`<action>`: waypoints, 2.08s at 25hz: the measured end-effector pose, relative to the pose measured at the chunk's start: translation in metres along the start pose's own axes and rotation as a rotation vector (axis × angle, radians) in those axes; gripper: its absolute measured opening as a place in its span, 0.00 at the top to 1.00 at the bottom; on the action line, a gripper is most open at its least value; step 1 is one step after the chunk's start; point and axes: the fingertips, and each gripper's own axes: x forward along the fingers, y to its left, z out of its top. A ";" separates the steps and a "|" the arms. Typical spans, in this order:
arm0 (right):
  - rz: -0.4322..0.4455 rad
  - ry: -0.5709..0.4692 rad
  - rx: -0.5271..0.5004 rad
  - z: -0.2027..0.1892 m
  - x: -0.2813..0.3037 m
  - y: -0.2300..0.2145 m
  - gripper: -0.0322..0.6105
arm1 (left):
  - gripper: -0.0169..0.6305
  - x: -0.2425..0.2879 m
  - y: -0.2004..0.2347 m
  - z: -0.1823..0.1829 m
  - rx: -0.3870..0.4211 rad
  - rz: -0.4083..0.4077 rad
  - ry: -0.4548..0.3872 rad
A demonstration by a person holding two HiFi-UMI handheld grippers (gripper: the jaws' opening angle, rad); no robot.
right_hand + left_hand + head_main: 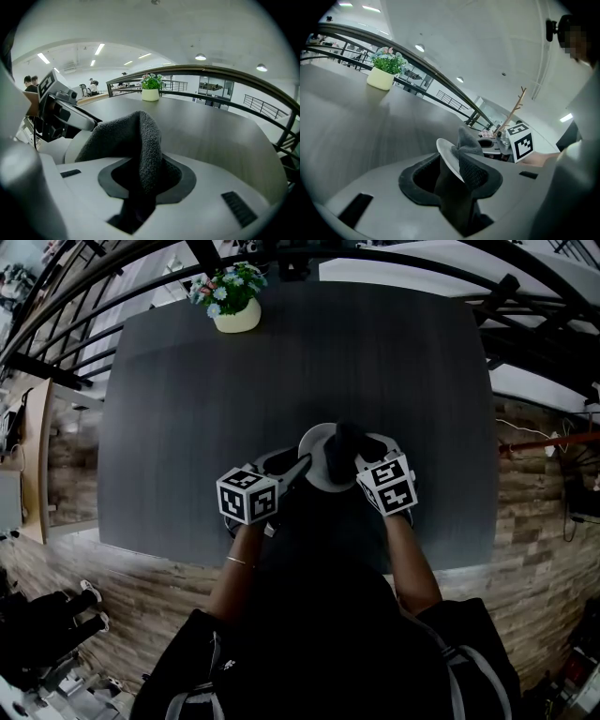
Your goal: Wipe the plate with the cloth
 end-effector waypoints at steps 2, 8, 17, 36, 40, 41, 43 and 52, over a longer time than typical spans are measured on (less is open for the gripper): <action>0.002 -0.008 0.004 0.000 0.000 0.000 0.83 | 0.78 0.002 0.000 0.000 -0.004 0.009 0.001; -0.011 -0.035 0.004 0.001 -0.001 0.001 0.83 | 0.75 0.005 -0.003 0.002 -0.071 0.014 -0.021; -0.026 -0.071 -0.013 0.001 -0.004 0.002 0.83 | 0.84 0.004 0.001 -0.004 -0.109 0.060 -0.007; -0.070 -0.147 -0.072 0.029 -0.043 0.005 0.83 | 0.95 -0.016 -0.037 0.034 0.016 0.001 -0.125; -0.064 -0.212 -0.086 0.040 -0.062 0.010 0.83 | 0.95 -0.023 -0.051 0.043 0.097 0.003 -0.152; -0.063 -0.235 -0.095 0.044 -0.068 0.011 0.83 | 0.95 -0.025 -0.055 0.048 0.101 -0.004 -0.170; -0.073 -0.292 -0.110 0.054 -0.083 0.012 0.83 | 0.95 -0.029 -0.064 0.060 0.113 -0.019 -0.211; -0.130 -0.515 -0.160 0.101 -0.162 0.002 0.83 | 0.95 -0.034 -0.119 0.108 0.234 -0.078 -0.344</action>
